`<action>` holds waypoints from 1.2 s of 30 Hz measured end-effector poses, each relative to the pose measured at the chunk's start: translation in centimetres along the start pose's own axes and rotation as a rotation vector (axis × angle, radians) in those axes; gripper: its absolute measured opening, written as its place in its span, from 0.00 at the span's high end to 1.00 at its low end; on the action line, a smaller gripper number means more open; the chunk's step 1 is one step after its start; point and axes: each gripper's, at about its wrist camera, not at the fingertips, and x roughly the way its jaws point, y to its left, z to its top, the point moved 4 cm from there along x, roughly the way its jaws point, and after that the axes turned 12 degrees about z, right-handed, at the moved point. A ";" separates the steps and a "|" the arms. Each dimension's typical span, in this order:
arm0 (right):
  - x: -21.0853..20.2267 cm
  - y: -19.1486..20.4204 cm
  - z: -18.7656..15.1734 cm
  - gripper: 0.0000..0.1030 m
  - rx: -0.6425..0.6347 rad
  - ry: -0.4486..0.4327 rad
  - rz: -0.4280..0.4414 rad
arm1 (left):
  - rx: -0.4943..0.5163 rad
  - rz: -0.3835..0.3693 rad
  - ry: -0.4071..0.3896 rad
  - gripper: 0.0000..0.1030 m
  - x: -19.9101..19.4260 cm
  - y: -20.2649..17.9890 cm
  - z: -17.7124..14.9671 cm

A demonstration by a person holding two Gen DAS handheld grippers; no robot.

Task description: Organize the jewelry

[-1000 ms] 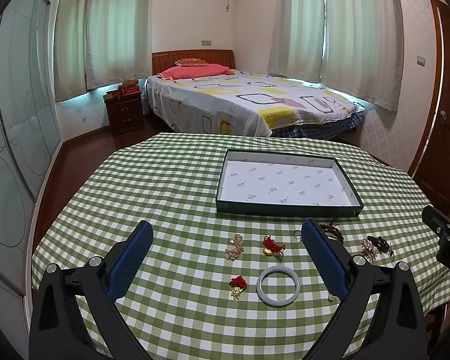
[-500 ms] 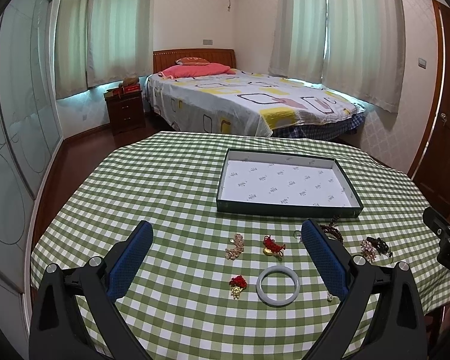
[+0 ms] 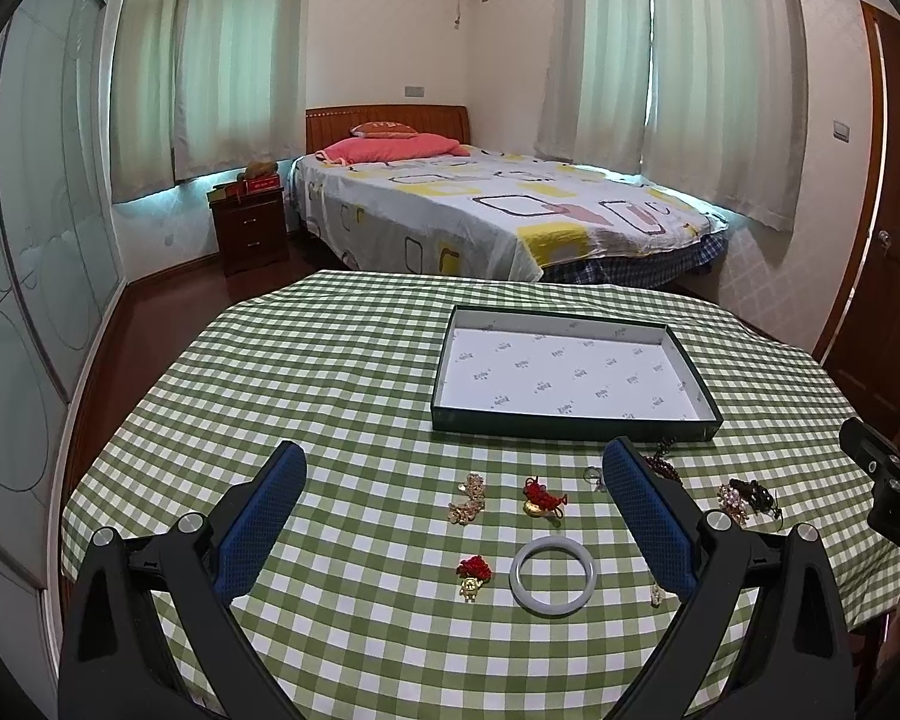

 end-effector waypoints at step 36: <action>0.4 0.4 -0.1 0.04 0.003 0.004 0.002 | 0.011 -0.005 0.006 0.07 0.5 0.1 -0.5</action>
